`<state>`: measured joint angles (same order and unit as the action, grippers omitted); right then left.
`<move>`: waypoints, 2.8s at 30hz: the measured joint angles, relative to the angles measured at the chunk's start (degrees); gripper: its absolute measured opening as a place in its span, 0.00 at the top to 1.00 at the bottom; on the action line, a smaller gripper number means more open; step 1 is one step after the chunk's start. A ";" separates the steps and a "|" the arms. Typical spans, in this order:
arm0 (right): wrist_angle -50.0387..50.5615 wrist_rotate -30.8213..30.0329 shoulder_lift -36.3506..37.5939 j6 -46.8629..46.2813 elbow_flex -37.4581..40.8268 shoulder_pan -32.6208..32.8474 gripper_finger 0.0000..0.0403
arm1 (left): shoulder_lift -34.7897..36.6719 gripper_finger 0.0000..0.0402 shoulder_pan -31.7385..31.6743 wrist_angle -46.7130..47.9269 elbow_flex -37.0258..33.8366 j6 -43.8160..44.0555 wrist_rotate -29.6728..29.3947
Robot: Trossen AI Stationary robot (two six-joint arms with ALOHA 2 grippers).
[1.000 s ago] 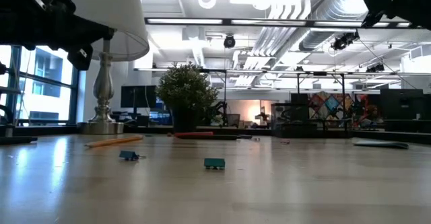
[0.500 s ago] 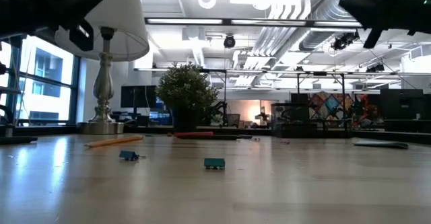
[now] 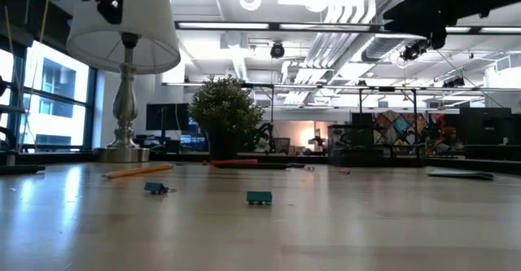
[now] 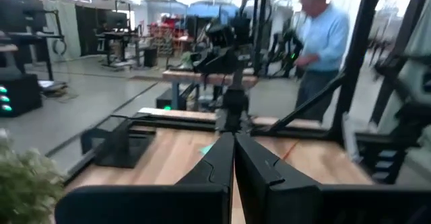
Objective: Pick and place office supplies into organizer
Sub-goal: Put the blue sticky notes in the black desk organizer
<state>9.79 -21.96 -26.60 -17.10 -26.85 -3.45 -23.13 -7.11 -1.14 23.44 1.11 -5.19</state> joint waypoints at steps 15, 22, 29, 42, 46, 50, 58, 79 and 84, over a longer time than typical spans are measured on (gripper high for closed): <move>48.68 4.18 -21.48 -33.71 -16.80 -0.55 0.65 | -18.79 1.00 0.00 1.09 9.66 -13.28 -1.55; 47.98 11.09 -29.96 -29.45 -15.76 -6.37 0.67 | -20.70 1.00 -0.04 1.13 9.66 -18.84 -2.62; 46.96 19.54 -39.23 -14.83 -15.83 -15.82 0.69 | -19.48 1.00 -0.05 -0.57 9.66 -23.00 -4.86; 42.35 27.29 -51.31 4.76 -15.93 -28.15 0.69 | -19.50 1.00 -0.04 3.61 9.64 -16.57 4.31; 41.37 28.17 -54.54 8.59 -15.93 -28.52 0.69 | -19.50 1.00 -0.02 5.00 9.64 -14.25 4.58; 41.37 25.98 -57.97 12.38 -15.93 -28.53 0.69 | -19.50 1.00 -0.02 5.29 9.62 -12.78 4.58; 41.28 25.91 -62.49 16.97 -16.04 -28.56 0.69 | -19.50 1.00 -0.02 3.58 9.62 -12.77 4.57; 42.66 26.45 -58.28 13.03 -15.95 -25.96 0.96 | -19.50 1.00 -0.02 4.22 9.62 -12.77 4.57; 47.66 26.79 -57.47 3.15 -15.93 -26.00 0.87 | -19.50 1.00 -0.01 4.23 9.62 -12.77 4.57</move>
<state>57.45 4.84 -84.07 -13.95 -42.78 -29.45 -42.63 -7.12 3.08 33.06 -11.66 -0.62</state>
